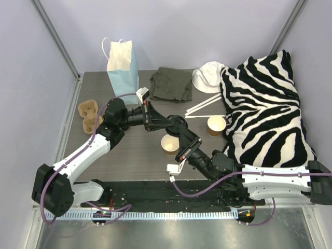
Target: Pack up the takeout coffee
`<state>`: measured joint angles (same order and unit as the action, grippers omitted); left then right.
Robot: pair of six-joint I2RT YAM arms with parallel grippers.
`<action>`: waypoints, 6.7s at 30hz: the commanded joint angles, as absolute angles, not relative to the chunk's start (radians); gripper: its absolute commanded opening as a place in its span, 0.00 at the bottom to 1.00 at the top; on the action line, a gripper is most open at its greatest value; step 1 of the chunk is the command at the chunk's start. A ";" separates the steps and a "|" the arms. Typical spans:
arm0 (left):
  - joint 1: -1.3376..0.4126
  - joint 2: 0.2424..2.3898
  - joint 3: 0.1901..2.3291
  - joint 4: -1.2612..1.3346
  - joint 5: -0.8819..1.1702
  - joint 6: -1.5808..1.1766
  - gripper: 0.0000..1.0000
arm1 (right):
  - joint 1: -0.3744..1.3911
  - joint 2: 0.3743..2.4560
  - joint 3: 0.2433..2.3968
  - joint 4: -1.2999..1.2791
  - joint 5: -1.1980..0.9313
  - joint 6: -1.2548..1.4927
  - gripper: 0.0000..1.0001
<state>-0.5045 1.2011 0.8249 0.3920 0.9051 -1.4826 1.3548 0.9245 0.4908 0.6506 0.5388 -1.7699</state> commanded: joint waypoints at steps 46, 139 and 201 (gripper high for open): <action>-0.407 1.314 0.834 0.135 1.143 -0.902 0.00 | 0.514 1.198 1.220 -0.531 -0.511 0.193 0.53; -0.005 1.112 1.034 -0.594 0.758 -0.376 1.00 | 0.707 1.551 1.587 -1.040 -0.129 -0.193 0.01; 0.092 0.962 0.946 -0.437 0.939 -0.506 1.00 | 0.755 1.925 1.746 -1.069 -0.210 -0.302 0.01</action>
